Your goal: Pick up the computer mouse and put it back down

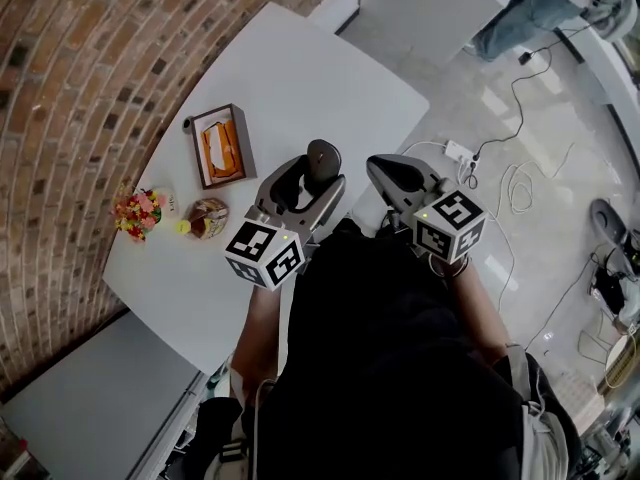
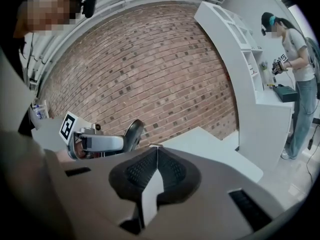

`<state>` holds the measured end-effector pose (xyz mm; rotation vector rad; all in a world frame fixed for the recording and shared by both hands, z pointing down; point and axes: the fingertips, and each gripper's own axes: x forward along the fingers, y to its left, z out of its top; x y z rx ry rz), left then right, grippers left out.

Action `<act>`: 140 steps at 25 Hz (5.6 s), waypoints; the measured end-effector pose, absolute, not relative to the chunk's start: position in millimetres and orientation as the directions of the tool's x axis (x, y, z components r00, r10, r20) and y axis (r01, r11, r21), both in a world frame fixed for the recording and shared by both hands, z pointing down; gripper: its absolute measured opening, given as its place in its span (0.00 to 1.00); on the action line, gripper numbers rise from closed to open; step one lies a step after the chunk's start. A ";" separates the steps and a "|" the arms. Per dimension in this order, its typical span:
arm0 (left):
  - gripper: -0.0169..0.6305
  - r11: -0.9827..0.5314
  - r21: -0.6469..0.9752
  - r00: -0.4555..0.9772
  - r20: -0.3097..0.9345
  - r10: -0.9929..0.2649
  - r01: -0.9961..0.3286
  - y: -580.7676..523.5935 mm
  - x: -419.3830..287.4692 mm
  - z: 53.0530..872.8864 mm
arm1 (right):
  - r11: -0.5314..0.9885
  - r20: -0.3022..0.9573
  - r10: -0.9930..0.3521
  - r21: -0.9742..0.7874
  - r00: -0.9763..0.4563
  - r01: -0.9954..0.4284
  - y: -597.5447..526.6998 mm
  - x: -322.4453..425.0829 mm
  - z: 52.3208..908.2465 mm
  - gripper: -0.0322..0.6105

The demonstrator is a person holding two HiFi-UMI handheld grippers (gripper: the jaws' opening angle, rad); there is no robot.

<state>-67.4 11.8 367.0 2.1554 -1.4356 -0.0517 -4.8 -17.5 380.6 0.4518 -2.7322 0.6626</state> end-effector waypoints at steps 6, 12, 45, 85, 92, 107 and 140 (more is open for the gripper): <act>0.49 -0.294 0.430 0.431 0.267 -0.862 -0.854 11.2 -67.6 370.4 | 0.854 0.346 -0.219 -0.385 -0.912 -0.351 -19.8 -12.4 377.2 0.08; 0.49 -0.302 0.452 0.448 0.261 -0.855 -0.839 9.3 -68.9 373.7 | 0.854 0.350 -0.219 -0.383 -0.911 -0.353 -20.6 -17.4 377.0 0.08; 0.49 -0.284 0.366 0.445 0.501 -0.742 -0.886 -25.9 -76.5 457.3 | 0.770 0.396 -0.379 -0.367 -0.837 -0.522 -51.6 47.7 378.4 0.08; 0.49 -0.308 0.199 0.320 0.850 -0.418 -0.930 -42.7 -82.6 654.8 | 0.613 0.549 -0.492 -0.332 -0.676 -0.716 -29.1 140.4 398.4 0.08; 0.49 -0.296 0.170 0.280 0.880 -0.383 -0.940 -43.2 -84.2 667.5 | 0.599 0.549 -0.510 -0.326 -0.662 -0.731 -27.2 149.8 398.2 0.08; 0.50 -0.339 0.071 0.191 0.922 -0.336 -0.938 -30.6 -90.1 678.8 | 0.580 0.543 -0.532 -0.325 -0.650 -0.747 -22.8 161.6 396.6 0.08; 0.38 -0.078 0.138 0.154 0.719 -0.677 -0.987 -19.4 -111.7 545.6 | 0.754 0.472 -0.398 -0.320 -0.787 -0.574 -41.0 116.8 391.0 0.08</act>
